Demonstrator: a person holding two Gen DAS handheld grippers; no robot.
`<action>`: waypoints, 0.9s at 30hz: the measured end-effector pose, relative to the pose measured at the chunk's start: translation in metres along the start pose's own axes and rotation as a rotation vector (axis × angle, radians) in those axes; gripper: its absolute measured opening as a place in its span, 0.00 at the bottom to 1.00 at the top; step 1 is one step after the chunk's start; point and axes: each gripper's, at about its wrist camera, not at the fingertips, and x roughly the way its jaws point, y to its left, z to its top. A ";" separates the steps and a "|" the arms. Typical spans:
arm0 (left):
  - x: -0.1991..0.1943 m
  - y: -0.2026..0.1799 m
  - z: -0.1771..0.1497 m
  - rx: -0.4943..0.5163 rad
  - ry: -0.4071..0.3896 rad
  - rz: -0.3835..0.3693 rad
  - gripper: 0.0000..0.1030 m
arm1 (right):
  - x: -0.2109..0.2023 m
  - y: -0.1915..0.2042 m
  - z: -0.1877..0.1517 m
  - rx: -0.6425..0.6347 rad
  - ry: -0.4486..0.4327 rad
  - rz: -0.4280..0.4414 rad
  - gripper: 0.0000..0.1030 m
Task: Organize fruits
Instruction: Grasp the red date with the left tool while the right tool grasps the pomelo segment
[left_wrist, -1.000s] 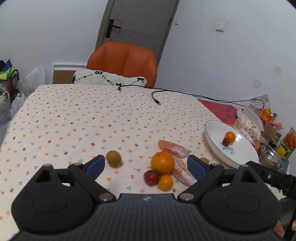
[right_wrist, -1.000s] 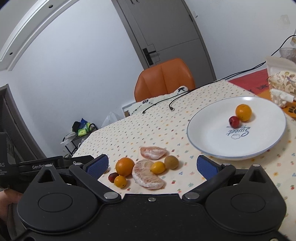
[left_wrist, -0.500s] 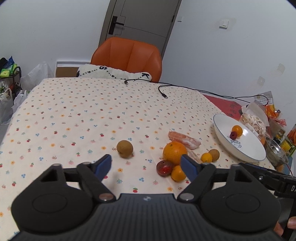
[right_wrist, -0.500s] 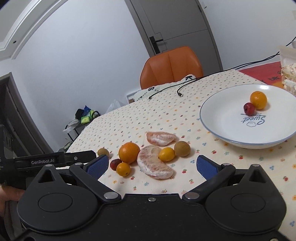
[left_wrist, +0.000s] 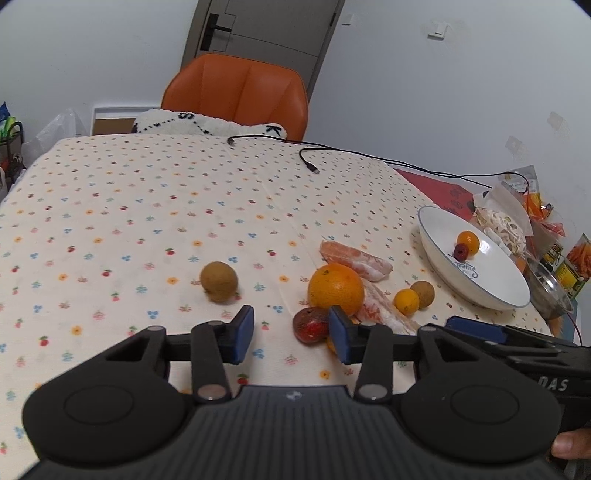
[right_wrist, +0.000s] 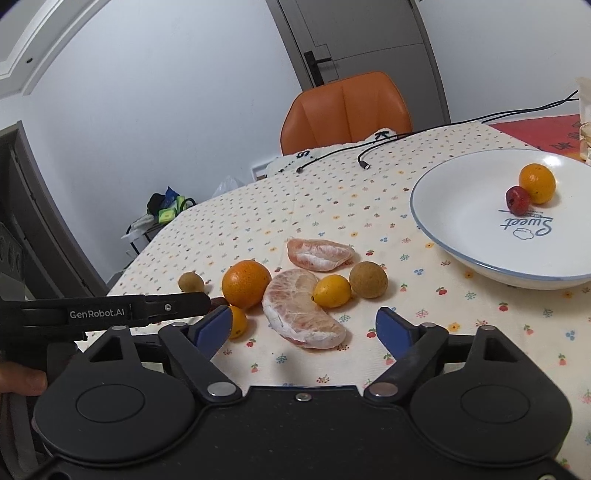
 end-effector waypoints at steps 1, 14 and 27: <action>0.001 -0.001 0.000 0.001 0.002 -0.004 0.40 | 0.001 -0.001 0.000 -0.001 0.002 0.000 0.79; 0.006 0.005 -0.001 -0.021 0.002 -0.030 0.31 | 0.017 0.004 0.004 -0.036 0.033 0.015 0.66; 0.003 0.005 -0.003 -0.038 0.012 -0.057 0.21 | 0.012 0.005 0.002 -0.057 0.069 0.023 0.33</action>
